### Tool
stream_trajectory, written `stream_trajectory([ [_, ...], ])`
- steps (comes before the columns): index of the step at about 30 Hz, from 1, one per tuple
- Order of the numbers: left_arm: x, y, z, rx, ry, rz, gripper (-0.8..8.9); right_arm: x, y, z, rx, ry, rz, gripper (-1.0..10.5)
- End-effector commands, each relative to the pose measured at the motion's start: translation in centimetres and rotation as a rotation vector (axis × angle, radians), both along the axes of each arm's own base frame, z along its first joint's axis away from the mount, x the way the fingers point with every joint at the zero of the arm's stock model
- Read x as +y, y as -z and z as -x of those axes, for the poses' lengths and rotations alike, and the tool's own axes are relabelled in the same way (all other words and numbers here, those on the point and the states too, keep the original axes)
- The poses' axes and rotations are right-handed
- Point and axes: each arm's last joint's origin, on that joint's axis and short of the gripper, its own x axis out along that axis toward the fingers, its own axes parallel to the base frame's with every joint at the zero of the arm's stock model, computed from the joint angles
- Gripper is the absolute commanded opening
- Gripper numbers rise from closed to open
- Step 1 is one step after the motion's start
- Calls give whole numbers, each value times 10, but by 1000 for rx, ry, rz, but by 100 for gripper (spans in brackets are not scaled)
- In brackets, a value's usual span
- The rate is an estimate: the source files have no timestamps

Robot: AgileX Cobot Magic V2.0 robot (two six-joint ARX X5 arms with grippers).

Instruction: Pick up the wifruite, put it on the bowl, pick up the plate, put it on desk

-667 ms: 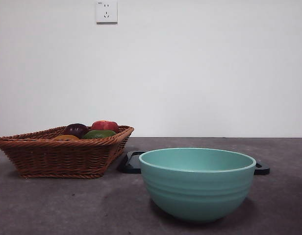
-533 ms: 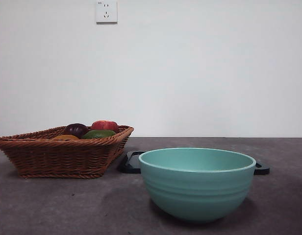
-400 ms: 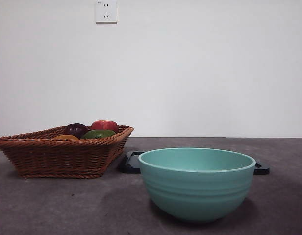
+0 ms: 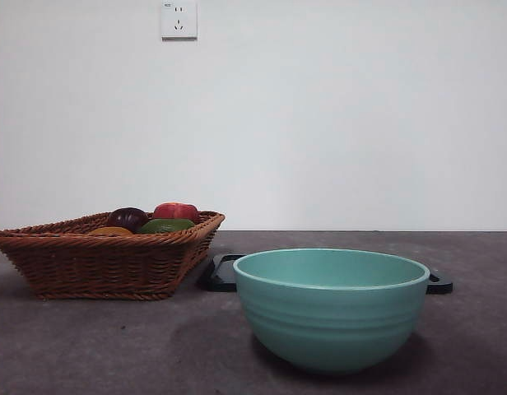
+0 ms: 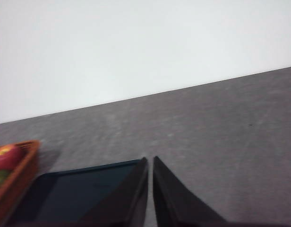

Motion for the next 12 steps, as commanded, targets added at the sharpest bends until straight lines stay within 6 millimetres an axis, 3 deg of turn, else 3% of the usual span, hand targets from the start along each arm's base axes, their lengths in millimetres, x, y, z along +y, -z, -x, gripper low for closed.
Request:
stream_trajectory([
  [1, -3, -27, -3, -31, 54, 12, 10, 2, -17, 0, 9, -54, -21, 11],
  [12, -18, -102, -38, -9, 268, 3, 10, 11, -72, -19, 217, -359, -36, 11],
])
